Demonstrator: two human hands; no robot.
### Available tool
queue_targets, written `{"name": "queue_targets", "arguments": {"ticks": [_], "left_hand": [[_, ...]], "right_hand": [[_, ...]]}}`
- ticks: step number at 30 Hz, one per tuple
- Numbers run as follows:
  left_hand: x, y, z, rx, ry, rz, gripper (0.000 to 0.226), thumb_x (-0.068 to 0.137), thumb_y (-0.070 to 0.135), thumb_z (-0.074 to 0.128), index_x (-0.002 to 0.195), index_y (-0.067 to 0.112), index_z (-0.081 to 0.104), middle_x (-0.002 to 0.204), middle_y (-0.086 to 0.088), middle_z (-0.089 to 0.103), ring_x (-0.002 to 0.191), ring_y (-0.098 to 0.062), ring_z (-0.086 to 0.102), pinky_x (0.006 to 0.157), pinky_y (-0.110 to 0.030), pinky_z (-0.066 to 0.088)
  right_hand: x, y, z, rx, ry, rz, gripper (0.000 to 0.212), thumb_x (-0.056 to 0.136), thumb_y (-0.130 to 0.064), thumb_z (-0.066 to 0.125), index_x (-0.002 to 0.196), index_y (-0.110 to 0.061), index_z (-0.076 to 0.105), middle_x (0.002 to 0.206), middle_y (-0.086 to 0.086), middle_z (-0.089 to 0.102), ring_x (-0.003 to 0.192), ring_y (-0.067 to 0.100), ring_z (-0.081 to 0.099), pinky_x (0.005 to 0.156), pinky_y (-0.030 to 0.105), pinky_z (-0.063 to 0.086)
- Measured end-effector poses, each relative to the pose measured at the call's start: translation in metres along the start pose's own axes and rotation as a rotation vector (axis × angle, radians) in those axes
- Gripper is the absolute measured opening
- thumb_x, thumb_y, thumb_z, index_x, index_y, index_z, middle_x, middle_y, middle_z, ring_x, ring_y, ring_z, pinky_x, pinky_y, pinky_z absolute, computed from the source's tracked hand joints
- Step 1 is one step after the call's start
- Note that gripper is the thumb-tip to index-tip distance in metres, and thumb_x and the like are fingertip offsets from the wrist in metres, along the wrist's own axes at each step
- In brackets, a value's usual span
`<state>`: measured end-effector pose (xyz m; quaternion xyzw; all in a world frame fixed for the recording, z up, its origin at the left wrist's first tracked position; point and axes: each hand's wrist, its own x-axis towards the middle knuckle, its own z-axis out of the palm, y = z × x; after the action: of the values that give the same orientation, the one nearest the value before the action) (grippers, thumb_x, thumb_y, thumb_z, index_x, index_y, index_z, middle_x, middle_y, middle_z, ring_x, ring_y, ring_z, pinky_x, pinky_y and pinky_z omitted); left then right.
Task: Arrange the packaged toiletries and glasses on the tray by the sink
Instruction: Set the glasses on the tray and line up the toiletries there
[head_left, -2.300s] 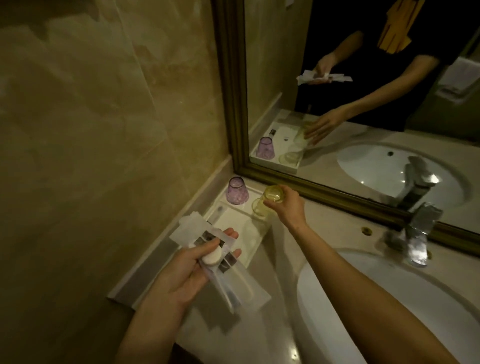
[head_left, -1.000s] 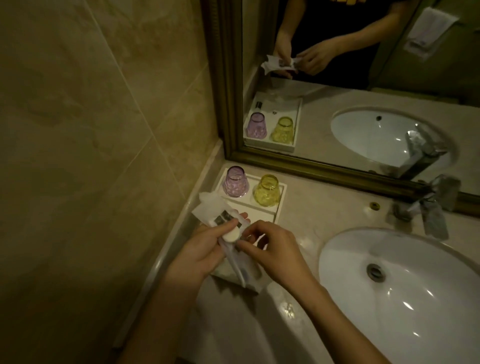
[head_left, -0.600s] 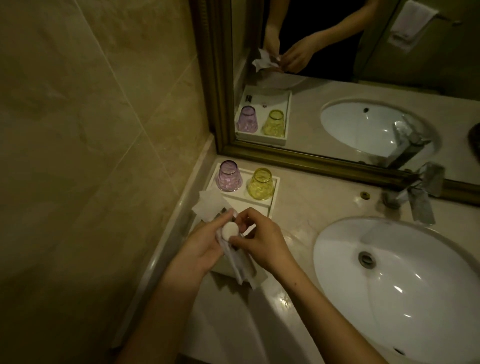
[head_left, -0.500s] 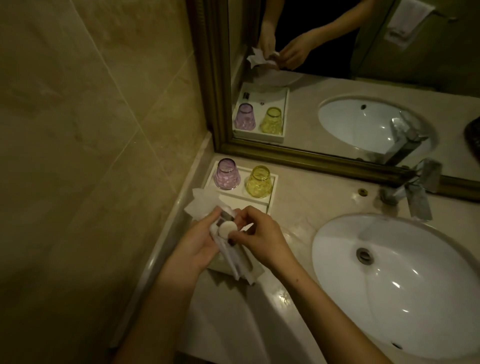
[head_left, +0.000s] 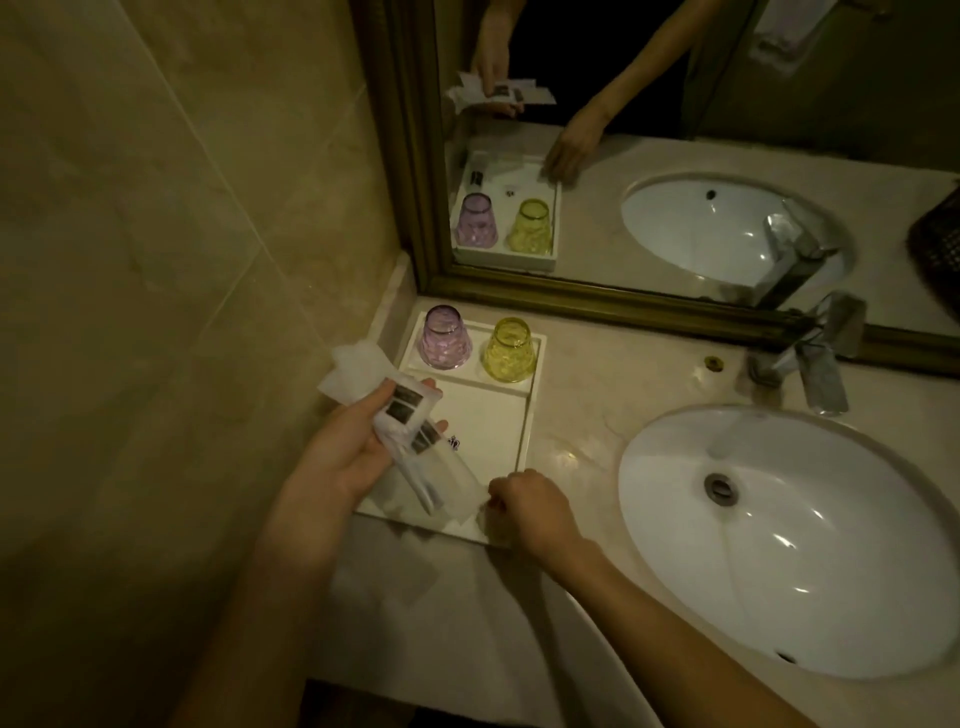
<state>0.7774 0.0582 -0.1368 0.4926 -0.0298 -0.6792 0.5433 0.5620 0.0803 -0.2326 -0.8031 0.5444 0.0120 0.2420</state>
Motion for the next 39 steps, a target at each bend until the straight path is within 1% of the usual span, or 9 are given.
{"name": "queue_targets", "arguments": {"ticks": [5,8,11,17,19,23,30,34,39], "left_hand": [[0.004,-0.01,0.013,0.009,-0.026,-0.056,0.043,0.094,0.012,0.06,0.134,-0.003,0.053,0.117,-0.023,0.069,0.089,-0.032,0.076,0.071,-0.06,0.06],[0.004,-0.016,0.021,0.054,-0.064,-0.079,0.025,0.095,0.012,0.058,0.116,-0.002,0.062,0.099,-0.02,0.076,0.085,-0.031,0.076,0.073,-0.061,0.059],[0.004,-0.021,0.026,0.127,-0.082,-0.085,0.032,0.094,0.011,0.061,0.122,-0.004,0.061,0.118,-0.026,0.07,0.105,-0.037,0.07,0.087,-0.067,0.052],[-0.005,-0.04,0.04,0.201,-0.128,-0.123,0.021,0.094,0.006,0.062,0.114,0.0,0.063,0.113,-0.029,0.071,0.098,-0.041,0.073,0.083,-0.067,0.053],[-0.007,-0.043,0.038,0.211,-0.134,-0.144,0.026,0.094,0.008,0.062,0.119,0.0,0.064,0.117,-0.027,0.07,0.102,-0.04,0.071,0.083,-0.064,0.055],[-0.008,-0.043,0.02,0.167,-0.078,-0.21,0.025,0.093,0.002,0.057,0.118,0.0,0.062,0.112,-0.027,0.071,0.097,-0.038,0.072,0.067,-0.053,0.062],[-0.009,-0.034,-0.015,0.11,-0.007,-0.188,0.022,0.095,0.0,0.053,0.116,-0.005,0.058,0.101,-0.028,0.074,0.09,-0.037,0.075,0.068,-0.056,0.061],[-0.011,-0.029,-0.023,0.096,0.002,-0.187,0.022,0.095,0.0,0.054,0.116,-0.005,0.059,0.101,-0.027,0.075,0.093,-0.037,0.074,0.068,-0.055,0.062],[-0.011,-0.024,-0.026,0.102,0.018,-0.195,0.025,0.094,0.001,0.056,0.118,-0.005,0.058,0.117,-0.03,0.068,0.108,-0.04,0.067,0.071,-0.055,0.061]], "right_hand": [[0.006,0.004,-0.003,-0.064,0.063,-0.052,0.018,0.088,-0.019,0.066,0.104,-0.014,0.071,0.102,0.008,0.069,0.094,0.027,0.063,0.077,0.038,0.053],[0.007,0.002,-0.035,0.428,0.238,0.121,0.008,0.089,-0.022,0.068,0.088,-0.016,0.074,0.084,-0.001,0.071,0.076,0.015,0.063,0.07,0.028,0.051],[0.002,-0.01,-0.083,0.966,0.383,0.156,0.015,0.093,-0.027,0.068,0.089,-0.013,0.072,0.081,0.004,0.072,0.071,0.011,0.062,0.066,0.024,0.051],[0.013,-0.028,-0.105,0.728,0.173,0.112,0.022,0.085,-0.03,0.078,0.088,-0.01,0.073,0.086,0.006,0.071,0.073,0.015,0.063,0.065,0.032,0.052],[0.015,-0.023,-0.098,0.791,0.202,0.128,0.019,0.084,-0.022,0.078,0.087,-0.005,0.07,0.086,0.013,0.071,0.071,0.019,0.063,0.064,0.035,0.053],[0.019,0.0,-0.092,1.086,0.259,0.325,0.013,0.088,-0.009,0.072,0.086,-0.005,0.061,0.08,0.021,0.073,0.062,0.019,0.062,0.049,0.021,0.045],[0.05,0.028,-0.036,0.881,0.236,0.564,0.018,0.084,-0.009,0.069,0.073,-0.002,0.057,0.08,0.028,0.075,0.057,0.029,0.075,0.063,0.048,0.065],[0.056,0.021,-0.023,0.598,0.112,0.56,0.025,0.079,-0.018,0.062,0.067,0.001,0.073,0.052,0.008,0.071,0.049,0.023,0.072,0.059,0.036,0.065],[0.051,0.016,-0.021,0.293,0.05,0.477,0.034,0.081,-0.042,0.07,0.086,-0.008,0.068,0.072,0.003,0.075,0.066,0.024,0.074,0.064,0.035,0.061]]}}
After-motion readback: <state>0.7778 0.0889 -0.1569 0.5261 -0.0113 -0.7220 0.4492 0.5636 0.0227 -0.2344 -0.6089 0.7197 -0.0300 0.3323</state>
